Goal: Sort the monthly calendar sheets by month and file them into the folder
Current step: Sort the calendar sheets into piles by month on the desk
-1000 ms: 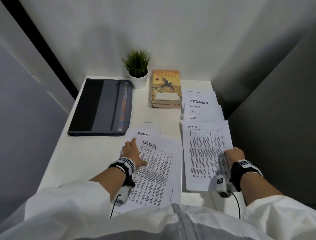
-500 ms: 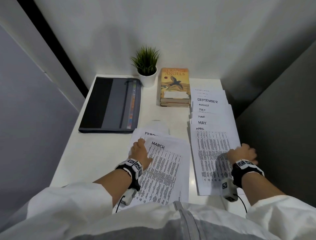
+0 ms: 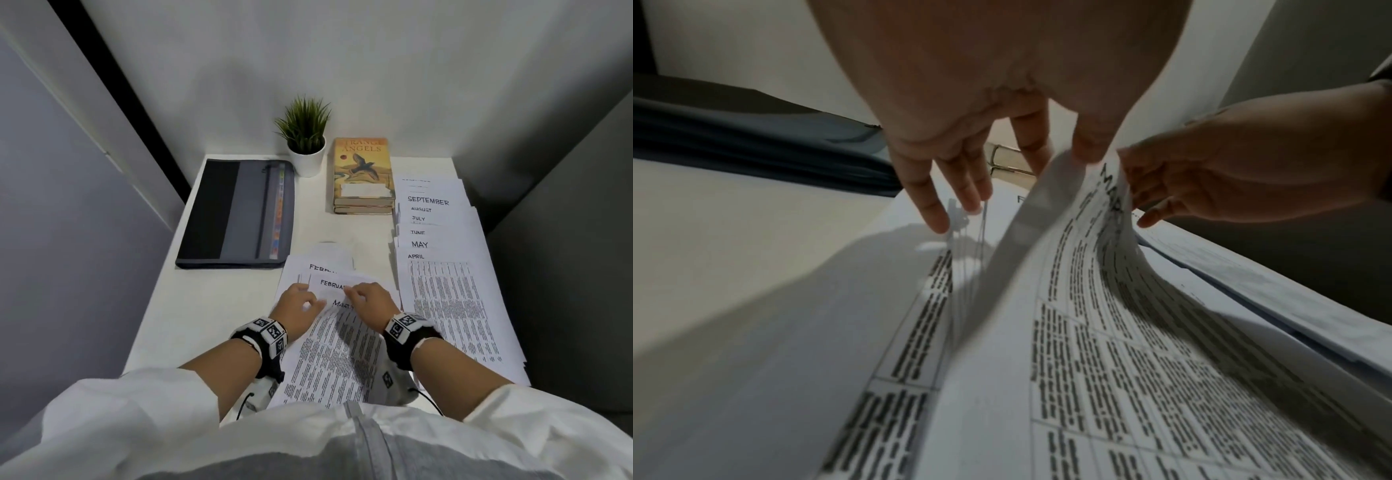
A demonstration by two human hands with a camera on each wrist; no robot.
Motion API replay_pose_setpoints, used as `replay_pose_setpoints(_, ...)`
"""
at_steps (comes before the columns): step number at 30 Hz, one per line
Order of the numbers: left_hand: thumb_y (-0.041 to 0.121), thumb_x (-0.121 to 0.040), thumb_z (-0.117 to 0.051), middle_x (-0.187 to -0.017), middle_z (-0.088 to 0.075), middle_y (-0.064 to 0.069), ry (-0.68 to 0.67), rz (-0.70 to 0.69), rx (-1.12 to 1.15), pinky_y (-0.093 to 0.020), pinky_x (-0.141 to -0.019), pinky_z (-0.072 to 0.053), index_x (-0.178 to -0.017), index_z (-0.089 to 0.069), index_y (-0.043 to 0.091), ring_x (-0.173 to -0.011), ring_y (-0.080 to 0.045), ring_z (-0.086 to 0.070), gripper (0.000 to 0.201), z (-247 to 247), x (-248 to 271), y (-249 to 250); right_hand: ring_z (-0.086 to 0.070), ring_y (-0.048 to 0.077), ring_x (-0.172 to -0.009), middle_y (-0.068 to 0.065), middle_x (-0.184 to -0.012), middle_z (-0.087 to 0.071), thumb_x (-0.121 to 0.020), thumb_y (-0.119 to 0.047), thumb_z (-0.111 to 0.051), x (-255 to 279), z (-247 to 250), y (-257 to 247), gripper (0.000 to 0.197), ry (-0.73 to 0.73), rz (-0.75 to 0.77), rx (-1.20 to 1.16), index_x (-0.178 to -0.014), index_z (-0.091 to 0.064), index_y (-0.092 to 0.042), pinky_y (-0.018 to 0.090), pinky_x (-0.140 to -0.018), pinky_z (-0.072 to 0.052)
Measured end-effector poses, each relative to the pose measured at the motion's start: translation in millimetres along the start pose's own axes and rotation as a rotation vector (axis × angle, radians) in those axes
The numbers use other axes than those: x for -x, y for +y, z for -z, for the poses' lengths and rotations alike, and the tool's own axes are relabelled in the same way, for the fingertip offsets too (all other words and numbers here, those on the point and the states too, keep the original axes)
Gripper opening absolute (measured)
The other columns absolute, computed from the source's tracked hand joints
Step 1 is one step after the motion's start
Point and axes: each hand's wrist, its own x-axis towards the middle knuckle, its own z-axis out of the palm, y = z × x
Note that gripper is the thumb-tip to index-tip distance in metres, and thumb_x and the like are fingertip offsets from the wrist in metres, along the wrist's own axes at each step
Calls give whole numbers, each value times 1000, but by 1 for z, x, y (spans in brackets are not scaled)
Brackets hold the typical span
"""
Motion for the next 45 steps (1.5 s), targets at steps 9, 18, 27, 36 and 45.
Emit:
replay_pose_setpoints(9, 23, -92, -60, -95, -63, -1, 42, 136, 246, -30, -82, -47, -91, -58, 14, -94, -22, -60, 9, -1, -25, -1, -42, 16, -56, -1, -60, -45, -99, -38, -45, -2, -7, 9, 39, 77, -127, -79, -67, -44, -14, 26, -50, -29)
replay_pose_setpoints(18, 19, -86, -71, -88, -56, 4, 13, 211, 253, -25, -76, -43, -111, -52, 15, -85, -14, -58, 32, -3, -39, -7, -55, 25, -103, 2, -108, -60, -86, -35, -62, 3, -9, 14, 29, -79, -38, 160, -110, -62, -19, 38, -90, -44)
replay_pose_setpoints(27, 20, -82, -74, -61, -32, 2, -43, 120, 168, -24, -54, -27, -64, -34, 19, -56, -15, -30, 43, 4, -31, -13, -45, 25, -117, 8, -131, -46, -85, -11, -65, -1, -22, 15, 14, 71, 236, 255, -99, -66, -6, 28, -88, -45)
replay_pose_setpoints(36, 33, -94, -58, -62, -38, -2, -57, 166, 209, -29, -62, -32, -68, -43, 14, -60, -19, -38, 36, 11, -25, -18, -54, 23, -93, 4, -108, -52, -86, -15, -64, 8, -34, 16, 7, 96, 288, 209, -91, -66, -10, 33, -67, -51)
replay_pose_setpoints(45, 19, -92, -63, -68, -45, 1, 6, 168, 224, -23, -61, -37, -96, -56, 15, -62, -11, -45, 8, 10, -25, -18, -55, 20, -85, -1, -99, -54, -85, -14, -61, 18, -23, 14, 4, 57, 284, 140, -88, -60, -16, 34, -65, -49)
